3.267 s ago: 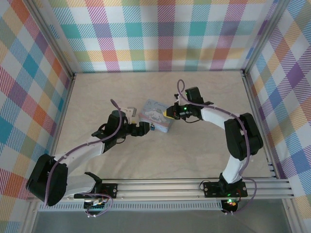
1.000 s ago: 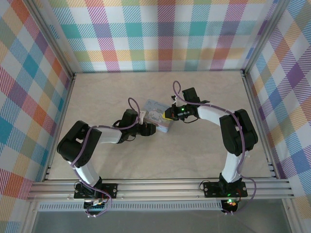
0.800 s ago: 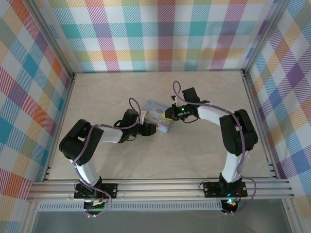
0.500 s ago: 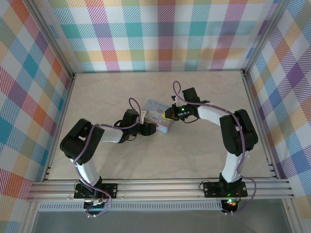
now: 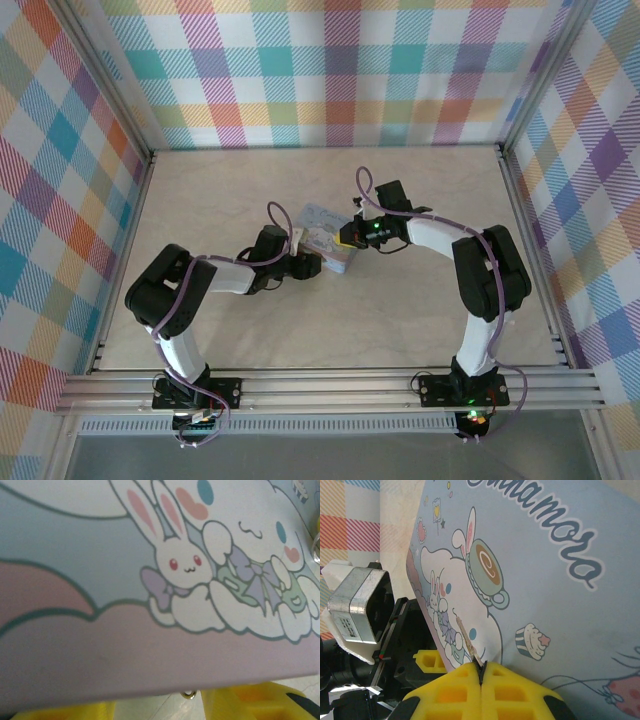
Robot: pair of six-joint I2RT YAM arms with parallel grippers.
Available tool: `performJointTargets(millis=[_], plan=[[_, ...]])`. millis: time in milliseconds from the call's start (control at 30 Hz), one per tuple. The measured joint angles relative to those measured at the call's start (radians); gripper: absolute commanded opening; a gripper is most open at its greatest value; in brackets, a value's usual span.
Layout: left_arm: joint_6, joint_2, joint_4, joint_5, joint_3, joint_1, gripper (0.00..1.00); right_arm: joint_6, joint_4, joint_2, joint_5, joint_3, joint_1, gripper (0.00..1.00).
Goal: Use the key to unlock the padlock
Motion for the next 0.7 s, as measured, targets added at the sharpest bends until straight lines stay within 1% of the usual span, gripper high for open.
performJointTargets(millis=[200,467,700], plan=[[-0.003,0.004,0.0,0.007,0.006,-0.026,0.45,0.0,0.0,0.0,0.0,0.0,0.0,0.01],[-0.016,0.005,-0.009,0.006,0.013,-0.03,0.41,0.0,0.0,0.0,0.0,0.0,0.0,0.01],[-0.042,0.007,-0.008,-0.001,0.014,-0.032,0.35,0.0,0.0,0.0,0.0,0.0,0.0,0.01]])
